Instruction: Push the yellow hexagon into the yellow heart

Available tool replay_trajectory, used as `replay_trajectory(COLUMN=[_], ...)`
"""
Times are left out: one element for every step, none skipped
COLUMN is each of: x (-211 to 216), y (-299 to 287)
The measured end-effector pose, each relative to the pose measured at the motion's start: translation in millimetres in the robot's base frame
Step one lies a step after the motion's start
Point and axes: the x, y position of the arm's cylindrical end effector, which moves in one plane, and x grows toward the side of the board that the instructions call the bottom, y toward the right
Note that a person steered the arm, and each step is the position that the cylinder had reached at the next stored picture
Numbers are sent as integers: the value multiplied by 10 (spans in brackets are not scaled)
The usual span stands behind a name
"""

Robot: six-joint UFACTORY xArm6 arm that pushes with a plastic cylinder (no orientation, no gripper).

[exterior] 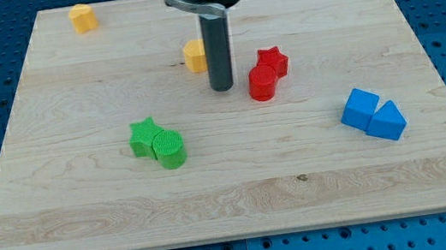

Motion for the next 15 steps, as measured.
replay_trajectory(x=[-279, -483, -685, -776, -777, -777, -776, -776, -779, -921, -1093, -1297, -1399, -1403, -1411], y=[34, -159, -465, -684, -828, -828, -973, -1167, -1193, -1362, -1476, -1655, -1668, -1710, -1773])
